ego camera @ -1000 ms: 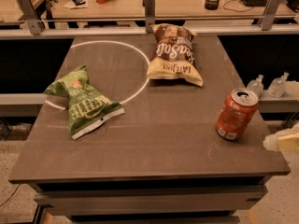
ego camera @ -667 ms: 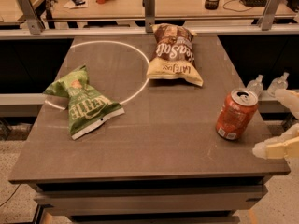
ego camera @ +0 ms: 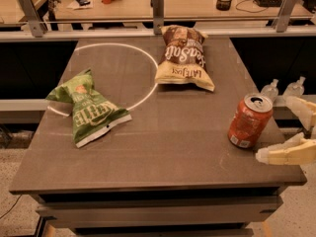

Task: Pick coke can

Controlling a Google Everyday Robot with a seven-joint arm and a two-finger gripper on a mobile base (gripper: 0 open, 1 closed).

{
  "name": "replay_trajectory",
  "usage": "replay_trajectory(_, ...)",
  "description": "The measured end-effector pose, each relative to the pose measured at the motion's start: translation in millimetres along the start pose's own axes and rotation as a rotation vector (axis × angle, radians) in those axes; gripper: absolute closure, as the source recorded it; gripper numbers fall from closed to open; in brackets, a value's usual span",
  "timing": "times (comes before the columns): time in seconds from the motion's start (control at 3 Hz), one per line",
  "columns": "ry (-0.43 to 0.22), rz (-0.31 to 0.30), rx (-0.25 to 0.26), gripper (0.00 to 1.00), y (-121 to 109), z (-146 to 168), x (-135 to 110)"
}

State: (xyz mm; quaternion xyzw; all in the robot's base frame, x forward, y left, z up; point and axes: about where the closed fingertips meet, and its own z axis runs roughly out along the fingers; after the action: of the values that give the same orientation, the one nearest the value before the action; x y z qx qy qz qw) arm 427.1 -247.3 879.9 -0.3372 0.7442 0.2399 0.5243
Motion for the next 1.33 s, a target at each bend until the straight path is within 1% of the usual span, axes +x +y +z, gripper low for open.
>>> replay_trajectory(0.33,-0.015,-0.024,-0.011,0.0,2,14,0)
replay_trajectory(0.67,-0.031,-0.036,-0.046,0.0,5,33,5)
replay_trajectory(1.0,-0.05,-0.04,-0.072,0.18,6,47,7)
replay_trajectory(1.33,-0.065,-0.053,-0.09,0.41,6,55,2)
